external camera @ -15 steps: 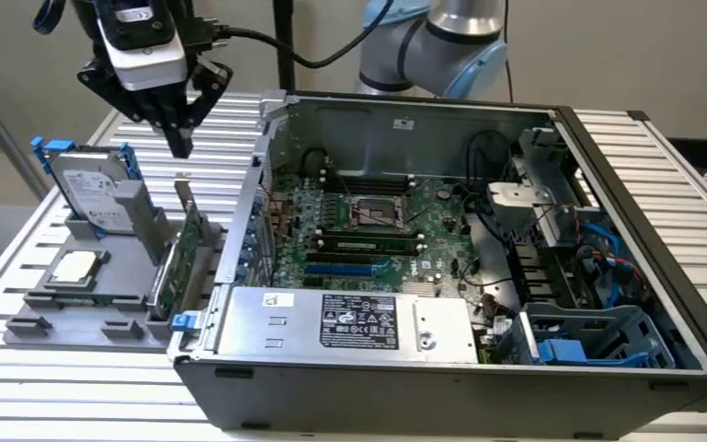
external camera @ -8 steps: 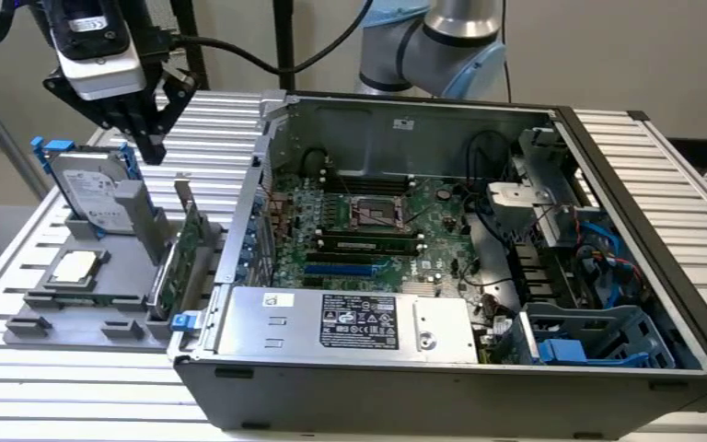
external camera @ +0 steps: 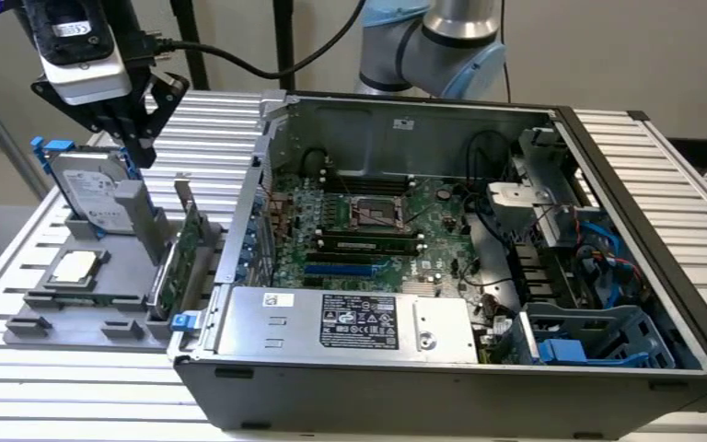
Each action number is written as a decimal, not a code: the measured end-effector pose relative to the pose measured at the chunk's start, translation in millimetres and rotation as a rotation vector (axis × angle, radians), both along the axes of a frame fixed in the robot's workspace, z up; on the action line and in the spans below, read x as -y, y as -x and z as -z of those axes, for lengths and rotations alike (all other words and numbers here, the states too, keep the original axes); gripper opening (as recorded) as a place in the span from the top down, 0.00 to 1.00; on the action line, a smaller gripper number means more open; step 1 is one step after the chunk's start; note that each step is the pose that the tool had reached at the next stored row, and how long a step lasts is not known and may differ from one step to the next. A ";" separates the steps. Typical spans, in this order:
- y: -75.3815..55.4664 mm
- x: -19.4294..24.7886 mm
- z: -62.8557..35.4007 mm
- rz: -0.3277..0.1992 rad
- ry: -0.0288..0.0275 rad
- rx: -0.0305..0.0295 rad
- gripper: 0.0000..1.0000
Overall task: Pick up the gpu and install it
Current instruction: 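Pick up the gpu and move the gpu toward the slot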
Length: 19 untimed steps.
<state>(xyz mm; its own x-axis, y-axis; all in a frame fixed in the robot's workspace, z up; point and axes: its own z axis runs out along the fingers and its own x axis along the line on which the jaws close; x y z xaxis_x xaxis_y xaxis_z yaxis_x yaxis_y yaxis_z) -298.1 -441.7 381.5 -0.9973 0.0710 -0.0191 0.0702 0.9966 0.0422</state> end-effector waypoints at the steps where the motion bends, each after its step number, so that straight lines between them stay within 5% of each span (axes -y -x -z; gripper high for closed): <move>1: 0.0 0.0 0.0 0.000 0.0000 -0.0001 1.00; 12: 0.0 0.0 0.1 0.000 0.0001 -0.0001 1.00; 13: 0.0 0.0 0.1 0.000 0.0000 -0.0001 0.00; 19: 0.2 0.0 0.5 0.000 0.0004 0.0001 0.00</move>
